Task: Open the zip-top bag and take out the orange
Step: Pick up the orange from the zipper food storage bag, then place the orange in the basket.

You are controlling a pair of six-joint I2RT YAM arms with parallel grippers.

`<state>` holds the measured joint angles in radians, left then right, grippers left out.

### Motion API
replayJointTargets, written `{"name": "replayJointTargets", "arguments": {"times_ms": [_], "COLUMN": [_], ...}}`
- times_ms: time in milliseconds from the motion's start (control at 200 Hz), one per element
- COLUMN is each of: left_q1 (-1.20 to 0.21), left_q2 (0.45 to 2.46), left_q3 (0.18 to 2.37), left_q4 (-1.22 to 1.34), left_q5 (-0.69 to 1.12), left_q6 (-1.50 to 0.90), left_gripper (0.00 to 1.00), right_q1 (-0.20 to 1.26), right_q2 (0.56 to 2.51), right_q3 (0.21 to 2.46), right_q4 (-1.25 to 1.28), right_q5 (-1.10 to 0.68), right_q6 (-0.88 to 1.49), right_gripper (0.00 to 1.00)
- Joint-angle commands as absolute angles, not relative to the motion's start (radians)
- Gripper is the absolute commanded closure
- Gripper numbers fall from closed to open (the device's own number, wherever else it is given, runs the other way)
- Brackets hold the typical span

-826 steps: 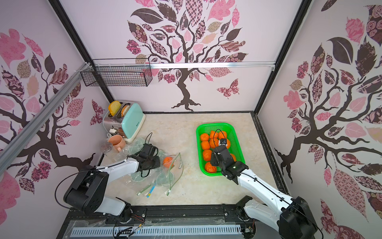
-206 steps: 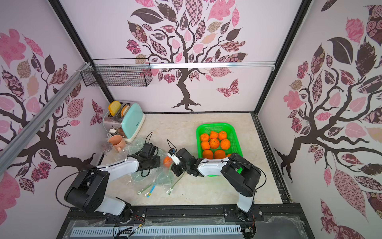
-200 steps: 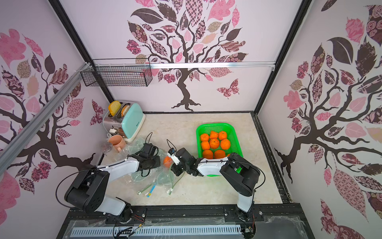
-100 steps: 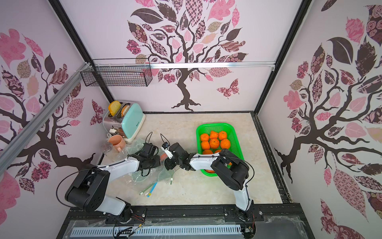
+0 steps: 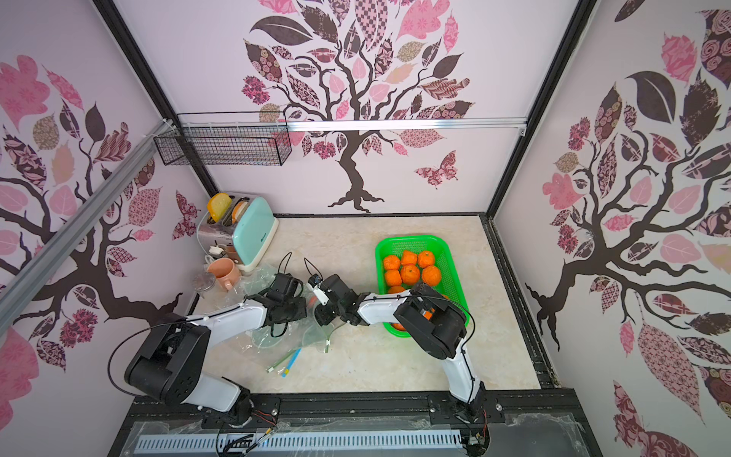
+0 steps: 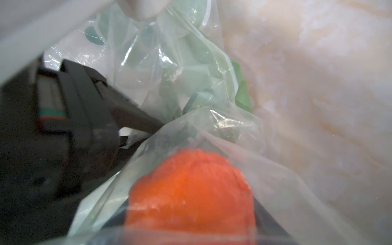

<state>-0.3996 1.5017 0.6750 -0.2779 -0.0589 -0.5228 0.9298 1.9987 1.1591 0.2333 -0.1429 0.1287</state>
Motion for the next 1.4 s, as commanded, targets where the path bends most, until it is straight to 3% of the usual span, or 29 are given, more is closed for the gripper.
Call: {"name": "replayJointTargets", "arguments": {"times_ms": [0,450,620,870,1095,1215,1396], "left_q1": [-0.397,-0.397,-0.397,-0.397,-0.397,-0.397,-0.403], "left_q2": [1.526,1.528,1.512,1.508,1.5,1.491,1.474], "left_q3": [0.671,0.67,0.661,0.66,0.657,0.652,0.646], "left_q4": [-0.31,-0.31,-0.303,-0.304,-0.304,-0.302,-0.298], "left_q5": [-0.053,-0.057,-0.062,-0.058,-0.06,-0.061,-0.065], "left_q6": [-0.518,-0.519,-0.522,-0.523,-0.523,-0.522,-0.521], "left_gripper": [1.0,1.0,1.0,1.0,1.0,1.0,1.0], "right_q1": [0.933,0.877,0.825,0.692,0.527,0.4,0.373], "right_q2": [1.888,1.473,1.357,1.141,1.044,1.04,1.095], "right_q3": [1.117,0.814,0.874,0.906,0.844,0.765,0.707], "right_q4": [0.203,-0.023,-0.286,-0.472,-0.523,-0.506,-0.512], "right_q5": [-0.148,-0.032,0.074,0.209,0.341,0.311,0.38], "right_q6": [0.155,0.267,0.319,0.328,0.426,0.501,0.565], "right_gripper": [0.41,0.4,0.4,0.39,0.4,0.4,0.43]}}
